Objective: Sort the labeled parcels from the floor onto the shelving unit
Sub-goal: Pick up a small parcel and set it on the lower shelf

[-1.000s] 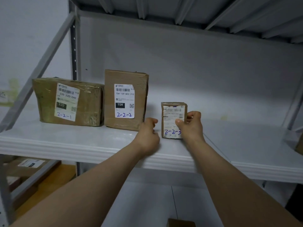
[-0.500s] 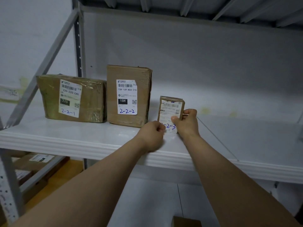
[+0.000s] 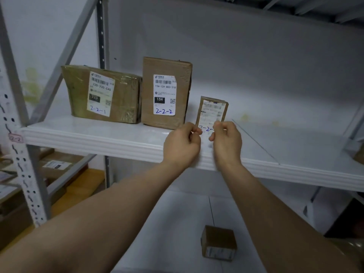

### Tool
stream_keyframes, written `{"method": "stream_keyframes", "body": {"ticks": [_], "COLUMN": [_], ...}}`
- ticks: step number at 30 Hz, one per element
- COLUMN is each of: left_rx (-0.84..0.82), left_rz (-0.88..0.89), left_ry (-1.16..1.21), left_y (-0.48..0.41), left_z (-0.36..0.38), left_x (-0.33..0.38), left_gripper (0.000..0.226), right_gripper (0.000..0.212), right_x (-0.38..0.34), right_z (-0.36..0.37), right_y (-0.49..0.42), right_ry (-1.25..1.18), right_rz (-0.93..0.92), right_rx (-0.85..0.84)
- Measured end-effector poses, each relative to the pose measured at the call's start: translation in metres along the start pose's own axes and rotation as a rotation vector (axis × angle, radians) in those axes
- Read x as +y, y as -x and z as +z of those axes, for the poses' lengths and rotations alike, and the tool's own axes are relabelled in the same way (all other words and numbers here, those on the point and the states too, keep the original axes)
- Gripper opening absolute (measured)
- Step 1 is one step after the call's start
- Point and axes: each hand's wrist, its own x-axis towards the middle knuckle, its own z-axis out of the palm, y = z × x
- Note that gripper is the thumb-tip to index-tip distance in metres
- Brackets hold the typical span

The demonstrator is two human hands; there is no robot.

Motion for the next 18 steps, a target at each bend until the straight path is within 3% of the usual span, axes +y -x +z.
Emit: {"method": "stream_keyframes", "body": {"ticks": [5, 8, 12, 16, 18], "left_rx": [-0.084, -0.124, -0.21, -0.326, -0.366], "left_rz": [-0.002, -0.078, -0.297, -0.598, -0.755], "left_ry": [0.021, -0.089, -0.286, -0.367, -0.37], "left_y": [0.066, 0.112, 0.179, 0.25, 0.288], "left_z": [-0.062, -0.109, -0.171, -0.221, -0.239], "left_x": [-0.033, -0.074, -0.142, -0.219, -0.257], "left_gripper": [0.021, 0.017, 0.018, 0.02, 0.018], "right_gripper": [0.033, 0.04, 0.032, 0.009, 0.012], "right_x": [-0.007, 0.007, 0.043, 0.094, 0.127], "right_z": [0.034, 0.063, 0.106, 0.151, 0.169], "right_y": [0.099, 0.162, 0.245, 0.338, 0.384], "right_ry": [0.006, 0.06, 0.196, 0.35, 0.402], "right_rz": [-0.007, 0.04, 0.169, 0.335, 0.44], "right_rx": [-0.136, -0.232, -0.415, -0.706, -0.823]}}
